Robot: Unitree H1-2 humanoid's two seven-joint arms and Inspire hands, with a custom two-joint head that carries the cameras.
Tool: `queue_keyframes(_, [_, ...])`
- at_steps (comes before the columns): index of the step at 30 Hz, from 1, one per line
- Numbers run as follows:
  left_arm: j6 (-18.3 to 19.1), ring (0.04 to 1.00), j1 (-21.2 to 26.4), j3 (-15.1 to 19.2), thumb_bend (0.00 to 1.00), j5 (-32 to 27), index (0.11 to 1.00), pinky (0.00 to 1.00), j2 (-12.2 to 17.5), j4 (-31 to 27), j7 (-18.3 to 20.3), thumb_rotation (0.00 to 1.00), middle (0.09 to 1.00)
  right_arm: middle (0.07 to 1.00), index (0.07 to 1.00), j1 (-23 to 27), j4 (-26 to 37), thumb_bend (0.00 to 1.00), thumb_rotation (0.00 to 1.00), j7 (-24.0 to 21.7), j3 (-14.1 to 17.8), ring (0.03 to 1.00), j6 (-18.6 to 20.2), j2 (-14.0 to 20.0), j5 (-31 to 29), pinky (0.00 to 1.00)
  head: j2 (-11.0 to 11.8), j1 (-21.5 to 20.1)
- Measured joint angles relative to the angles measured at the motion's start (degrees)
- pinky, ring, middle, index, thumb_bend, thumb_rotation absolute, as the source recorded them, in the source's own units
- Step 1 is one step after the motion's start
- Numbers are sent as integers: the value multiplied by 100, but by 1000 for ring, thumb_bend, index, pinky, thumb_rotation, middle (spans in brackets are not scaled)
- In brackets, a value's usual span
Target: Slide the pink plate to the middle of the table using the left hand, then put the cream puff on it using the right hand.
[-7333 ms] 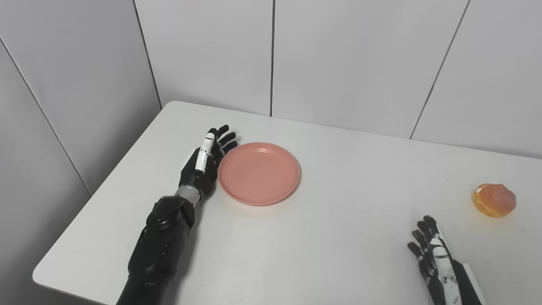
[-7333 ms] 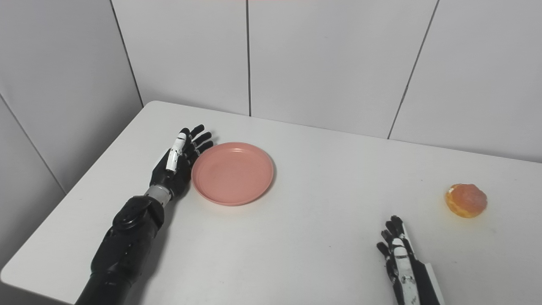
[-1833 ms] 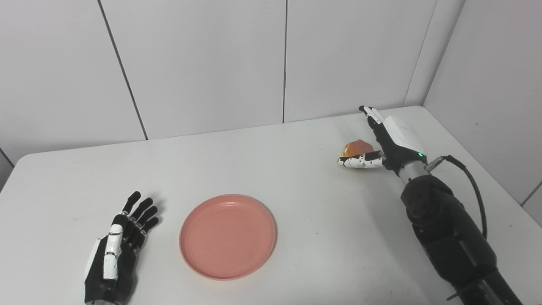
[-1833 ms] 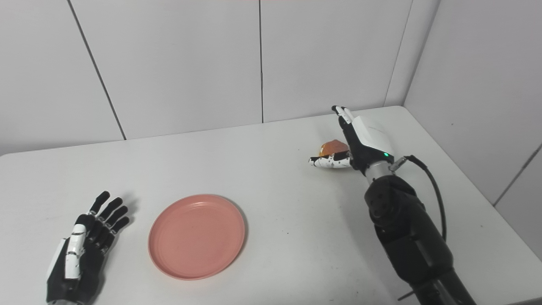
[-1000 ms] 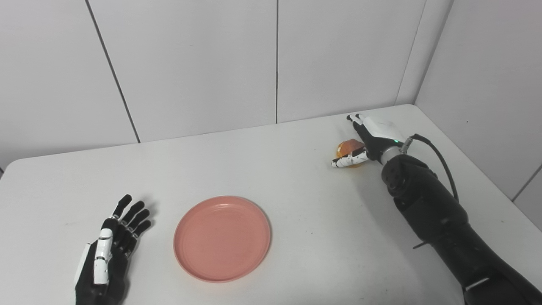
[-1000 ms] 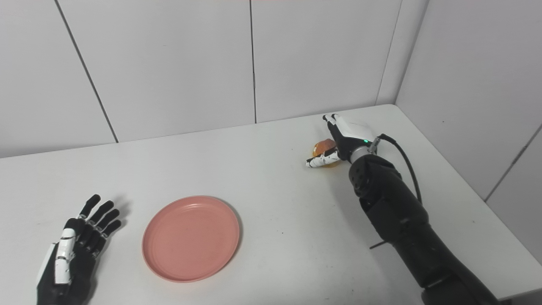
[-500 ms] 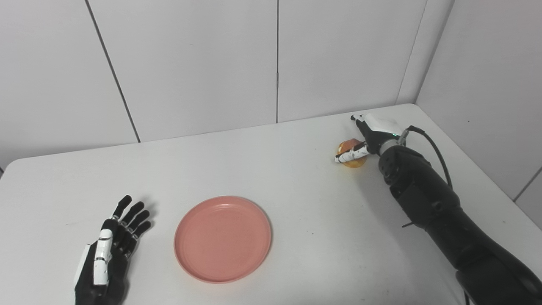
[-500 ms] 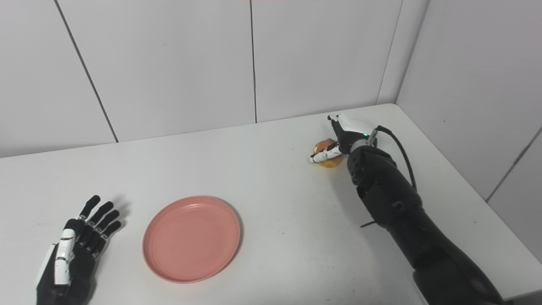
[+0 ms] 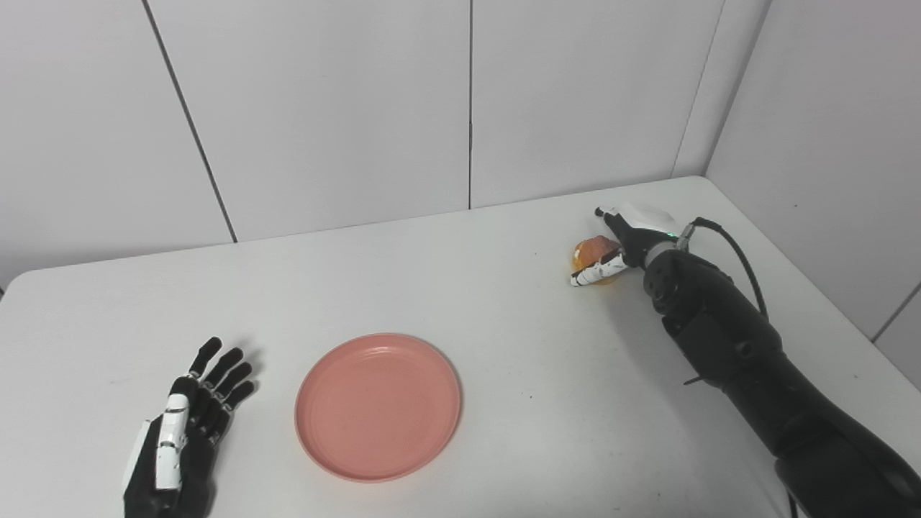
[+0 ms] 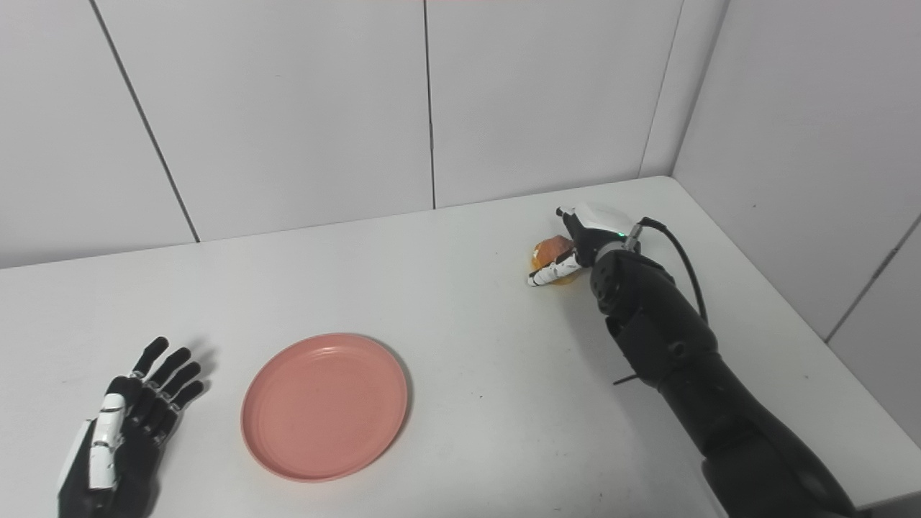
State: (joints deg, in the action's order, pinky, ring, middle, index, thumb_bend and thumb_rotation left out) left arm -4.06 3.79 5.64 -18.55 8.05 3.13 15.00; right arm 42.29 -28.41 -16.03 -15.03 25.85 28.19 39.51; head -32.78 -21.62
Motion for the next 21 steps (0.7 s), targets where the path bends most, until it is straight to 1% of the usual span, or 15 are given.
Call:
queue_keyframes(3, [37, 885, -11, 4, 465, -1, 901, 877, 1, -14, 0, 1000, 893, 973, 944, 0, 25, 962, 352, -136, 0, 906, 29, -1, -32, 754, -9, 9])
queue_keyframes(9, [70, 881, -16, 19, 461, -2, 901, 870, 4, -16, 0, 1000, 892, 950, 926, 40, -33, 957, 315, -165, -30, 915, 27, -2, -90, 788, -18, 17])
queue_keyframes(11, [77, 879, -16, 23, 463, -2, 900, 869, 1, -17, 0, 1000, 892, 950, 914, 76, -87, 929, 269, -170, -51, 930, 26, -2, -105, 826, -18, 18])
queue_keyframes(13, [79, 877, -16, 27, 461, -2, 895, 865, -2, -19, 0, 1000, 888, 944, 903, 114, -148, 900, 231, -157, -54, 925, 21, -3, -155, 838, -18, 26])
queue_keyframes(15, [79, 881, -16, 29, 471, -1, 899, 873, -1, -19, 0, 1000, 890, 908, 897, 151, -223, 879, 190, -121, -54, 869, 15, -3, -198, 751, -35, 44])
queue_keyframes(18, [79, 887, -18, 28, 478, 0, 906, 881, -1, -23, 0, 1000, 895, 884, 896, 191, -298, 873, 179, -88, -70, 839, -2, -2, -228, 709, -44, 53])
queue_keyframes(19, [80, 890, -20, 26, 487, 2, 909, 885, -1, -27, 0, 1000, 898, 853, 888, 196, -309, 871, 168, -71, -87, 793, -11, -1, -226, 646, -44, 53])
queue_keyframes(20, [83, 891, -22, 25, 490, 3, 909, 887, -1, -33, 0, 1000, 899, 843, 885, 202, -324, 870, 165, -44, -97, 778, -19, 0, -225, 624, -53, 61])
queue_keyframes(21, [89, 891, -27, 25, 490, 4, 910, 888, -1, -39, -1, 1000, 900, 808, 866, 205, -339, 853, 141, -13, -111, 726, -29, 1, -222, 572, -53, 62])
